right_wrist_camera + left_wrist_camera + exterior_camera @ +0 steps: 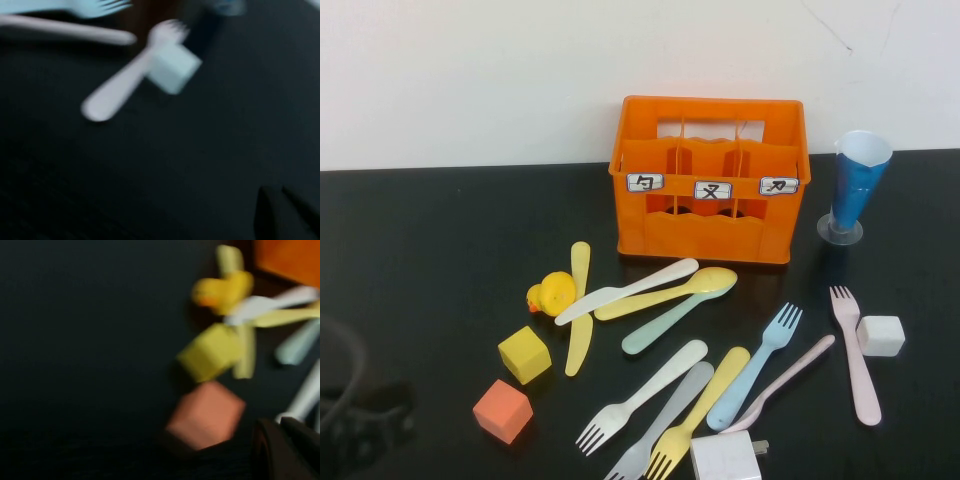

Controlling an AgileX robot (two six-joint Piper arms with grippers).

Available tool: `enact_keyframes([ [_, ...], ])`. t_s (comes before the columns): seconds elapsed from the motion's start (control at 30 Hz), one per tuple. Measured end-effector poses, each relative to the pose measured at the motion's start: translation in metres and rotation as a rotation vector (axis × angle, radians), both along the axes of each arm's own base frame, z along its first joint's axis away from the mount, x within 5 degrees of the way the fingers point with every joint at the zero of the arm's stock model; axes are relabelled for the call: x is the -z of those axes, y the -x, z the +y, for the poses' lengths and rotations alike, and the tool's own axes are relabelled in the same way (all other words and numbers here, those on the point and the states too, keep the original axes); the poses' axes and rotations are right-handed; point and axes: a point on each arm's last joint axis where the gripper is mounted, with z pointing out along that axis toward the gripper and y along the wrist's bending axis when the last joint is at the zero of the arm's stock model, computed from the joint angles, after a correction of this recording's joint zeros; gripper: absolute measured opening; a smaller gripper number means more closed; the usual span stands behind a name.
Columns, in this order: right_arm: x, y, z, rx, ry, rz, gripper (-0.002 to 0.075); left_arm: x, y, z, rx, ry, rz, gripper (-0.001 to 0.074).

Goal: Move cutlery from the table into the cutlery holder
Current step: Pick up the fork

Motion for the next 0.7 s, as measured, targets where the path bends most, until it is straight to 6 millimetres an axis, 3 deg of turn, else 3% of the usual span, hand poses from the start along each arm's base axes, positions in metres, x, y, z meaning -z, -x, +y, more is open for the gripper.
enact_keyframes([
  [0.13,0.006,-0.006,0.009,-0.081,0.0,0.051,-0.0001,-0.002,-0.03,-0.009,0.109,0.066,-0.025,-0.0001],
  [0.4,0.02,-0.023,0.025,-0.164,-0.068,0.142,-0.0001,-0.032,-0.101,-0.022,0.272,0.059,-0.032,-0.0001],
  [0.7,0.022,-0.032,0.03,-0.204,-0.075,0.128,-0.0002,-0.027,-0.156,-0.097,0.606,-0.21,0.075,-0.0001],
])
